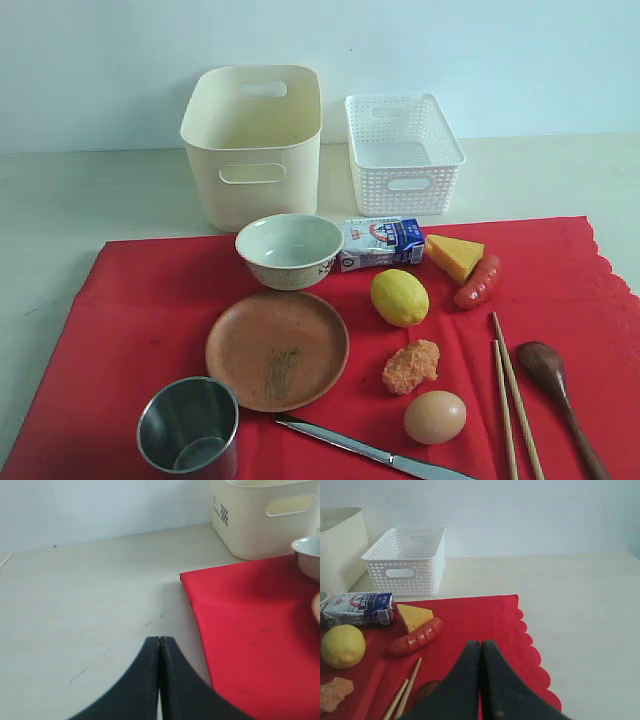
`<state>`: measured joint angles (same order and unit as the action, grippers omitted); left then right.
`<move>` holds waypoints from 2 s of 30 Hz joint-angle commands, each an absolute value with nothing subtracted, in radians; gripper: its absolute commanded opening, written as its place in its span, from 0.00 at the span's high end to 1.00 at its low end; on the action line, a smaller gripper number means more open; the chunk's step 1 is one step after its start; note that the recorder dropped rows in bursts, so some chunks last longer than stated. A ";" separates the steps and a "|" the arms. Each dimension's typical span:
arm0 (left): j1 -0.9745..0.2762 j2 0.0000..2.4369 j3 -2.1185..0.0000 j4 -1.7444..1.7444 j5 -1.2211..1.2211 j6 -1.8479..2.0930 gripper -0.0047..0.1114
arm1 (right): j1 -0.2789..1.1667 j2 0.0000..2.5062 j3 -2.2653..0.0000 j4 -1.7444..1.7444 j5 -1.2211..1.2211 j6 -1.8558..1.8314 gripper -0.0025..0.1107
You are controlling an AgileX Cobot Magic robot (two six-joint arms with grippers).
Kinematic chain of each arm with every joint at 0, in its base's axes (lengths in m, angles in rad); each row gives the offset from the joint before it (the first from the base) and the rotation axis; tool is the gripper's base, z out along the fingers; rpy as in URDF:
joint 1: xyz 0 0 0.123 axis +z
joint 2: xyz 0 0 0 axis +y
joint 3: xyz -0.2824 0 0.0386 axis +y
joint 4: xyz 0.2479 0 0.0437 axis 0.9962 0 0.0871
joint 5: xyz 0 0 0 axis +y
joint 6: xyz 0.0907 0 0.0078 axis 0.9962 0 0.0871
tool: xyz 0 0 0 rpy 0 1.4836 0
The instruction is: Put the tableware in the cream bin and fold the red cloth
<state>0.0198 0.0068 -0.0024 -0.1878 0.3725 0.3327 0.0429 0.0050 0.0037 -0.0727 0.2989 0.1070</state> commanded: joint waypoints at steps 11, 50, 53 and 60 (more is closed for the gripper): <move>0.016 0.000 0.000 -0.193 0.372 0.336 0.96 | 0.046 0.000 0.000 -0.078 0.283 0.100 0.98; 0.016 0.000 0.000 -0.193 0.372 0.336 0.96 | 0.046 0.513 -0.419 -0.049 0.294 0.100 0.98; 0.016 0.000 0.000 -0.193 0.372 0.336 0.96 | 0.046 0.563 -0.448 -0.049 0.279 0.100 0.98; 0.016 0.000 0.000 -0.193 0.372 0.336 0.96 | 0.046 0.566 -0.448 -0.049 0.287 0.100 0.98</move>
<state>0.0198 0.0068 -0.0024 -0.1878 0.3725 0.3327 0.0429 0.5613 -0.4397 -0.0477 0.2926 0.1070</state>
